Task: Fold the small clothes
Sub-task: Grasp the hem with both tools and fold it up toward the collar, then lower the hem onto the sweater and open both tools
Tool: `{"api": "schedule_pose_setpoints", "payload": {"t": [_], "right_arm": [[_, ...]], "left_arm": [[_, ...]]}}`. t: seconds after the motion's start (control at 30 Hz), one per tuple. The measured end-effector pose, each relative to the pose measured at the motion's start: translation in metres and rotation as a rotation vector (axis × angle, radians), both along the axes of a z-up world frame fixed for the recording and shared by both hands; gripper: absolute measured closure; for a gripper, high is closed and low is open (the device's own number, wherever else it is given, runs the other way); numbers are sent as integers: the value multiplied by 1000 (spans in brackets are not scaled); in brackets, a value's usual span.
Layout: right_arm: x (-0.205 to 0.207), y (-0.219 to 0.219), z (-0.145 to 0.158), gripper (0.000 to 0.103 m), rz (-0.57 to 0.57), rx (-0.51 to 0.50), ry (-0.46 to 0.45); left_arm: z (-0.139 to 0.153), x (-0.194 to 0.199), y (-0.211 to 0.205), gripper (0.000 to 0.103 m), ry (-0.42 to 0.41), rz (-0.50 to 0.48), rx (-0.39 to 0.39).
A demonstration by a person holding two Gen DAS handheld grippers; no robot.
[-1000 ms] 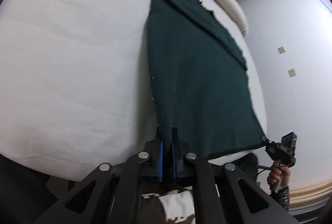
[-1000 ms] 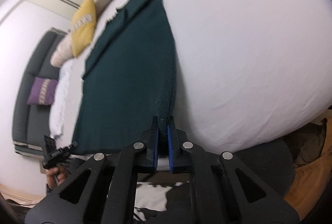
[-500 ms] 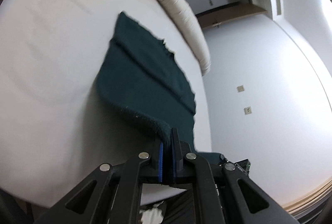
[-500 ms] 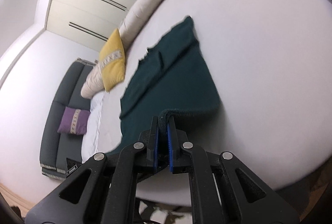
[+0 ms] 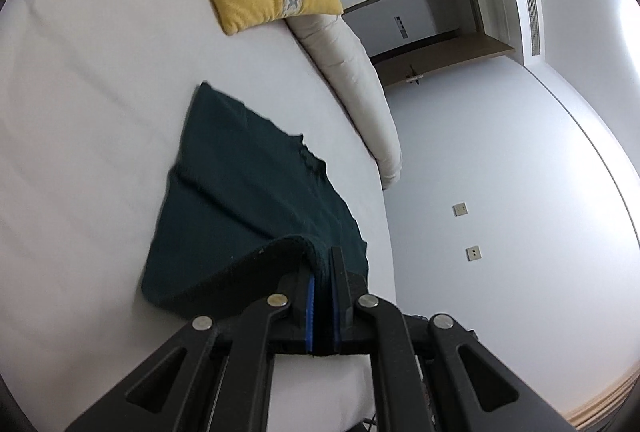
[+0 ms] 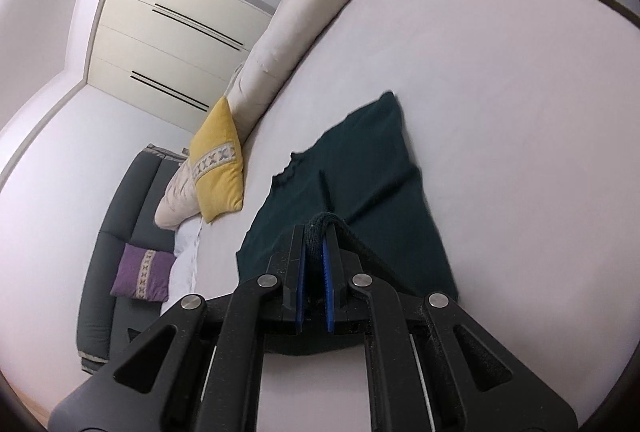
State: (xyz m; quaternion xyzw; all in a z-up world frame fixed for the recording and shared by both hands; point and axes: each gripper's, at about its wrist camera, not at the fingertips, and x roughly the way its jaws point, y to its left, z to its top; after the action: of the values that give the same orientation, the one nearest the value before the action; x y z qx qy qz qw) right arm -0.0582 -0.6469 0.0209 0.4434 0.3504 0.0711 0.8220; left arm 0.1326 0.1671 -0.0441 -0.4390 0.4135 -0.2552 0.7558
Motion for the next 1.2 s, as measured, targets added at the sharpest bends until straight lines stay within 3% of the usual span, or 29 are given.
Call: {"api": "schedule_pose_setpoints", "payload": {"t": [0.5,0.97,1.2], "right_arm": [[122,-6,-8,97,-26,-97,8],[229,-16,-77,97,-68,-100,109],[275,-20,-111,97,-102,-105,160]], "left_arm": [[-25,115,-15,97,4,54,43],[-73,211,-31,97,57,83,109],[-113,246,-40,96,132,107,137]]}}
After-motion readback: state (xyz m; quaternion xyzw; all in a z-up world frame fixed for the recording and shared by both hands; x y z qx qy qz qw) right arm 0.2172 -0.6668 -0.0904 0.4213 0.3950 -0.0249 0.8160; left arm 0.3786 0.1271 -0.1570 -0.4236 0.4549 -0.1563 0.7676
